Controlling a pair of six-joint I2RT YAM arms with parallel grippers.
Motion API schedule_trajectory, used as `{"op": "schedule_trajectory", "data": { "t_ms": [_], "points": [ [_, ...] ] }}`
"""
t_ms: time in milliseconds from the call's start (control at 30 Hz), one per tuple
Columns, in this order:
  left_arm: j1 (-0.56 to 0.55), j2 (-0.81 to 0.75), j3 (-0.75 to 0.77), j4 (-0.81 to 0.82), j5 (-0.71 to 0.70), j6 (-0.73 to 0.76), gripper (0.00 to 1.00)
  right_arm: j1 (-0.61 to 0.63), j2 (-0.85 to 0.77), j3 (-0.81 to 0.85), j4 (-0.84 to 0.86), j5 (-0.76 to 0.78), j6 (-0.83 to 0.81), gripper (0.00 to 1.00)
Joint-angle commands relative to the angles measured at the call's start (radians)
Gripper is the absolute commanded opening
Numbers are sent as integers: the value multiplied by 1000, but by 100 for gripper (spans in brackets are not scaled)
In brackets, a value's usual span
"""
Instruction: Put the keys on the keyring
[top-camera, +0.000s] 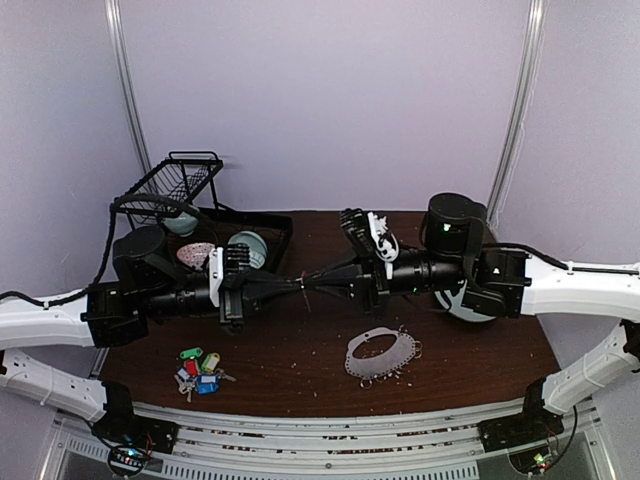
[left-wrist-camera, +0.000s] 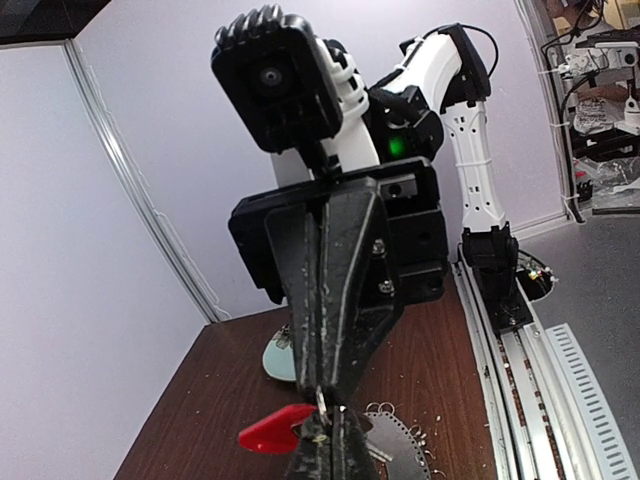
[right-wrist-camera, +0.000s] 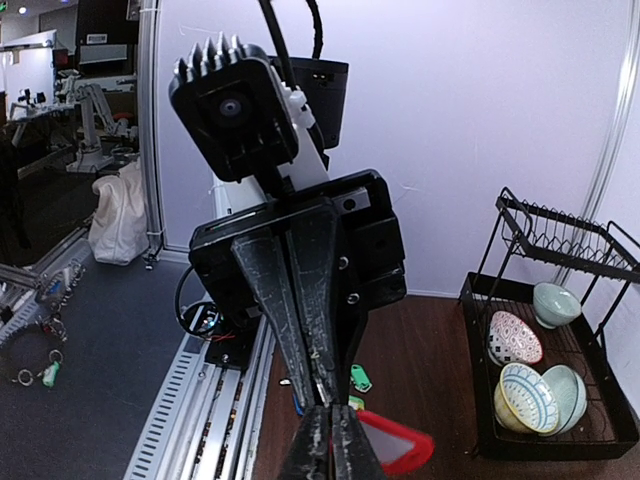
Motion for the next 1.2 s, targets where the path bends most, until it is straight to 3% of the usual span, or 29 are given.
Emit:
{"op": "schedule_trajectory", "data": {
  "t_ms": [0, 233, 333, 400, 833, 1000, 1167],
  "points": [
    [-6, 6, 21, 46, 30, -8, 0, 5, 6, 32, 22, -12, -8, 0],
    [-5, 3, 19, 41, 10, -33, 0, -2, -21, 17, 15, -37, -22, 0],
    [-4, -28, 6, 14, -23, -53, 25, -31, -64, -13, 39, -104, -10, 0],
    [-4, -58, -20, 18, -45, -51, 31, -59, -88, -23, 56, -200, 16, 0],
    [-4, -56, -67, 39, -85, -45, 32, -86, -56, 88, -43, -536, 60, 0],
    [-4, -55, -85, 50, -108, -47, 32, -92, -64, 112, -150, -454, 9, 0],
    [5, -16, -70, 3, -175, -89, 39, -136, -126, 24, -162, 51, 127, 0]
  ]
}}
